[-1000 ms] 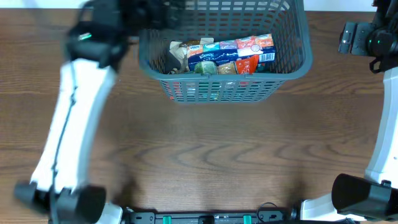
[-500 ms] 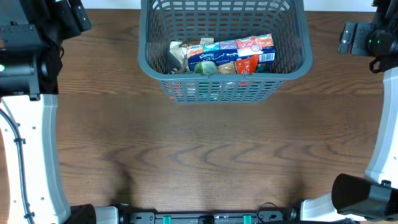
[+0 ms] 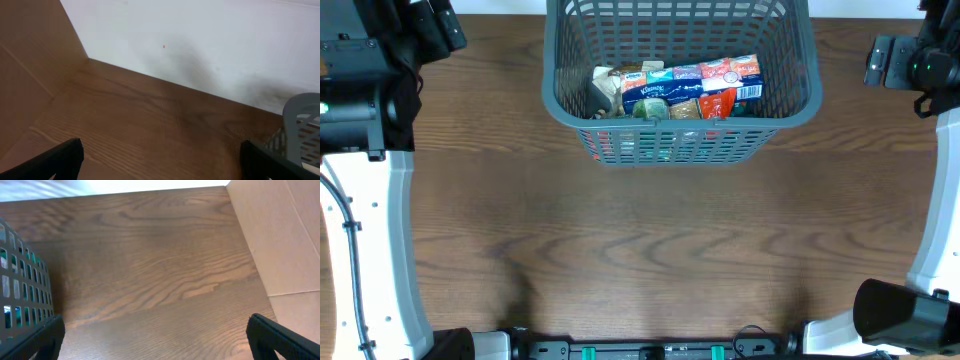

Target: Pack container

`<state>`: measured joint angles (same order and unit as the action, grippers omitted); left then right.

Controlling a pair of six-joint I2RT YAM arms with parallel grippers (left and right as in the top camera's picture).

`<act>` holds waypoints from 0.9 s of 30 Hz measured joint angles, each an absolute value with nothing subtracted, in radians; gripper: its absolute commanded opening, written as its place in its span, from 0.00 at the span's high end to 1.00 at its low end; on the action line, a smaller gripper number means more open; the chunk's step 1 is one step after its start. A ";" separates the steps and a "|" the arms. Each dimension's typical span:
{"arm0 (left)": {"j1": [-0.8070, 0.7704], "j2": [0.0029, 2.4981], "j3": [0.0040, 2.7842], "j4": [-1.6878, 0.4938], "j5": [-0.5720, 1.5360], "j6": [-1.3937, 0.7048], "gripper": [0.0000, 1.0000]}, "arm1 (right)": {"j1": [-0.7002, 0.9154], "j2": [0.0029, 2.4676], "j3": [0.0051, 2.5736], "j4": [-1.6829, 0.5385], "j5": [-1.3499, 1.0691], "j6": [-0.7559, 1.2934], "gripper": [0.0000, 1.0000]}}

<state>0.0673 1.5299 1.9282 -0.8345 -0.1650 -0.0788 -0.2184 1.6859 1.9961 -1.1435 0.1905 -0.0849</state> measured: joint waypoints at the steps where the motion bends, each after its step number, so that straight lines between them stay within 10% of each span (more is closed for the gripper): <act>1: 0.067 1.530 1.928 -0.834 -0.165 -0.079 0.02 | -0.218 1.686 1.996 -1.143 0.191 -0.085 0.01; 27: 0.067 1.338 1.924 -0.863 -0.164 -0.078 0.01 | -0.218 1.686 1.996 -1.143 0.191 -0.085 0.01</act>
<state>0.0673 1.3380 1.9236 -0.8627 -0.1642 -0.0780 -0.2184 1.6859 1.9961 -1.1435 0.1905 -0.0849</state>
